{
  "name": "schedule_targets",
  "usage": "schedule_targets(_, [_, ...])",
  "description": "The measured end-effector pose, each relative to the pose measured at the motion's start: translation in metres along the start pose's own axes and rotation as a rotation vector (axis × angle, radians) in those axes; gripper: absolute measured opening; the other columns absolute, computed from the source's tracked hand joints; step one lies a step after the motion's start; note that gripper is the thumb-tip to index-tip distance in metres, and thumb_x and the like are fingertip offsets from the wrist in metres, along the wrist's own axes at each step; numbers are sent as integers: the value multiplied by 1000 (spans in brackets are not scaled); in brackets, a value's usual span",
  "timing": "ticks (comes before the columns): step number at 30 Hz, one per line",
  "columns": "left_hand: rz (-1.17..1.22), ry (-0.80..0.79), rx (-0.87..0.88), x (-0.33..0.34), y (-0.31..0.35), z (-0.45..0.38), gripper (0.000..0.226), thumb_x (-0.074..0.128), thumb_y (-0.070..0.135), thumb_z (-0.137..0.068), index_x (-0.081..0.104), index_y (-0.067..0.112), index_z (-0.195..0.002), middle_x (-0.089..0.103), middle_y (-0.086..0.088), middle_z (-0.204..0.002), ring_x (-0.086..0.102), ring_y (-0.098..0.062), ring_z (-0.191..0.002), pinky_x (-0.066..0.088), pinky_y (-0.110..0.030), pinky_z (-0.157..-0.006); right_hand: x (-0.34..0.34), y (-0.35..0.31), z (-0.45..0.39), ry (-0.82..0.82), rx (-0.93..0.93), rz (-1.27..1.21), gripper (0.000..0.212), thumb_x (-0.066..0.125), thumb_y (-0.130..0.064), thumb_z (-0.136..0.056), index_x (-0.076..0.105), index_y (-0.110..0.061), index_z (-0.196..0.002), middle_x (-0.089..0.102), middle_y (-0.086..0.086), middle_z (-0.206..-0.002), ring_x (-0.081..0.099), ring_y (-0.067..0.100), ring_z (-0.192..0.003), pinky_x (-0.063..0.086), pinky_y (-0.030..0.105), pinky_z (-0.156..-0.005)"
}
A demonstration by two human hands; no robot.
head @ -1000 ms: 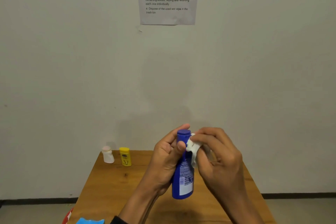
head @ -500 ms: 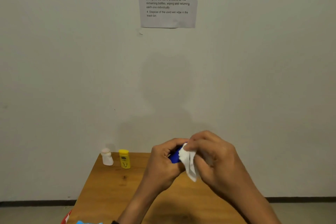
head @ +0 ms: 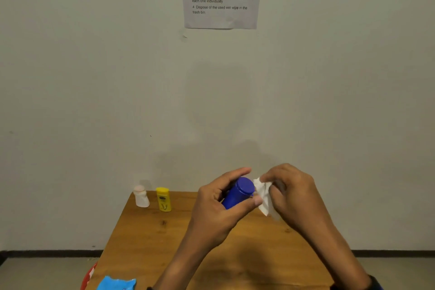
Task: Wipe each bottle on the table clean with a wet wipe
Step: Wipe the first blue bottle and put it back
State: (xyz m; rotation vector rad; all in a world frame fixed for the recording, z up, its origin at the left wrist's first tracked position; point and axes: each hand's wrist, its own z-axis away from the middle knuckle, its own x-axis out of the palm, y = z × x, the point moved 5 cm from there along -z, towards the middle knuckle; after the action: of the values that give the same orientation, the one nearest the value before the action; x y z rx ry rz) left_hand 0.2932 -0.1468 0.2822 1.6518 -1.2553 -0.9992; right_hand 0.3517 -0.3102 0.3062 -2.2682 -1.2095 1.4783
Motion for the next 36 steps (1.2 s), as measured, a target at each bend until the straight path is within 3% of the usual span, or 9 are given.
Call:
schedule_targets(5, [255, -10, -165, -3, 0, -3, 43, 58, 37, -88, 43, 14, -119, 76, 2, -110, 71, -20, -88, 58, -29, -73, -8, 7, 16, 35, 160, -442, 31, 69, 5, -84, 76, -25, -89, 73, -15, -86, 69, 6, -84, 57, 18, -65])
schedule_targets(9, [393, 85, -273, -6, -8, -4, 40, 45, 44, -94, 68, 18, -115, 71, 0, -85, 62, -21, -78, 55, -33, -71, -3, -8, 19, -50, 208, -666, 23, 72, 0, -84, 77, -22, -90, 76, -4, -87, 71, 13, -84, 60, 27, -72])
schedule_targets(12, [361, 51, -309, 2, -11, -3, 36, 40, 44, -100, 70, 33, -117, 71, -9, -94, 64, -26, -78, 56, -38, -74, 7, -27, 26, -63, 104, -645, 35, 67, 10, -81, 78, -22, -88, 74, -5, -90, 70, 14, -89, 56, 23, -71])
schedule_targets(15, [410, 52, -304, 9, -6, 0, 40, 38, 46, -98, 68, 27, -118, 71, -13, -98, 69, -25, -82, 59, -35, -75, 11, -41, 29, 75, -25, -517, 24, 67, -5, -80, 77, -24, -90, 70, -9, -91, 68, 12, -89, 55, 19, -68])
schedule_targets(20, [443, 47, -315, 16, -4, 2, 42, 47, 51, -89, 68, 24, -114, 74, -13, -105, 72, -33, -96, 59, -43, -85, 9, -45, 25, 241, -84, -379, 15, 73, -6, -82, 75, -15, -94, 67, -6, -97, 66, 9, -92, 56, 19, -74])
schedule_targets(26, [539, -34, -373, 14, -3, 3, 46, 53, 50, -85, 71, 13, -107, 74, -16, -92, 72, -28, -83, 59, -38, -77, 4, -60, 18, 326, -130, -393, 15, 65, -16, -85, 75, -11, -95, 65, -3, -100, 63, 5, -96, 53, 13, -74])
schedule_targets(30, [701, 17, -377, 0, -6, -10, 66, 67, 62, -78, 66, 19, -128, 66, -13, -93, 65, -26, -85, 57, -40, -79, 10, -71, 17, 149, -242, -349, 13, 65, -5, -80, 73, -12, -87, 65, -4, -92, 63, 5, -85, 52, 16, -70])
schedule_targets(32, [755, 74, -352, -13, -12, -17, 81, 81, 65, -62, 64, 23, -129, 61, -11, -86, 63, -22, -76, 58, -39, -70, 11, -69, 16, 24, -216, -342, 8, 65, -14, -81, 73, -16, -83, 64, -9, -86, 63, 7, -79, 52, 19, -63])
schedule_targets(36, [769, 117, -395, -15, -22, -15, 87, 88, 56, -59, 59, 6, -125, 67, -21, -98, 67, -31, -80, 58, -42, -73, -14, -63, 1, 190, -186, -373, 8, 69, -17, -89, 73, -10, -89, 67, -7, -93, 65, 4, -88, 51, 10, -67])
